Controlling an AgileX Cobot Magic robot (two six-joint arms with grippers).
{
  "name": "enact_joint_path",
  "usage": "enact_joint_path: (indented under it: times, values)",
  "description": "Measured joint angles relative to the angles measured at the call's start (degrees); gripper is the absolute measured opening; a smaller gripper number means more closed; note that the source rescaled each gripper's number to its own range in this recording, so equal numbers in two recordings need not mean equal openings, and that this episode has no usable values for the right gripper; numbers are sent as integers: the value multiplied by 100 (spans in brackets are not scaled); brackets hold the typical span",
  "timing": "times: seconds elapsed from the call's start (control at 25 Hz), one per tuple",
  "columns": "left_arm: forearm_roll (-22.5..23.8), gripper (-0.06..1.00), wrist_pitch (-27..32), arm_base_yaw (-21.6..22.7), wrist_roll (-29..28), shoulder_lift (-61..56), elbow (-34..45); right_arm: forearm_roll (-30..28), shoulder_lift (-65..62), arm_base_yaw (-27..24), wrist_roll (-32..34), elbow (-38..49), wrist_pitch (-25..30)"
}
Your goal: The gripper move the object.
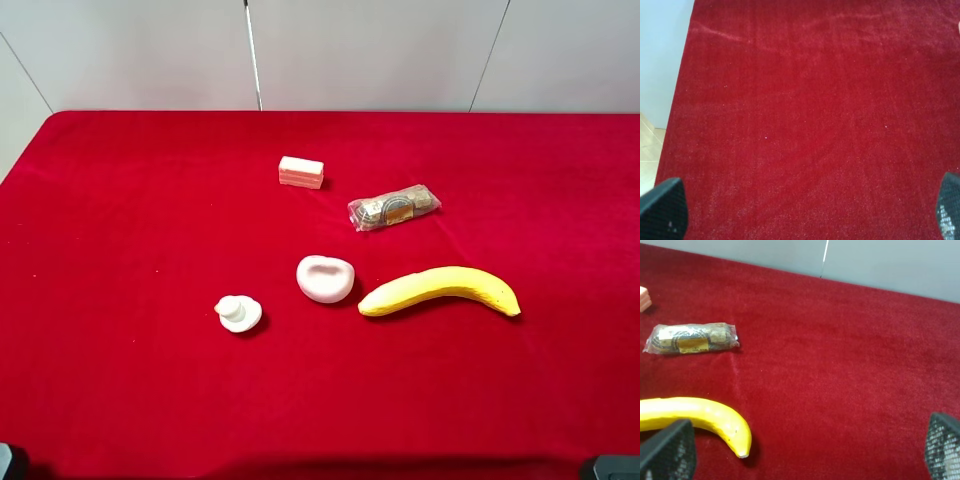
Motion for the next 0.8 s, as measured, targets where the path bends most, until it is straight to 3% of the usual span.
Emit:
enact_joint_path:
  times: [0.8]
  values:
    - [5,100,0,0,0,0,0,0,0,0,0,0,-7]
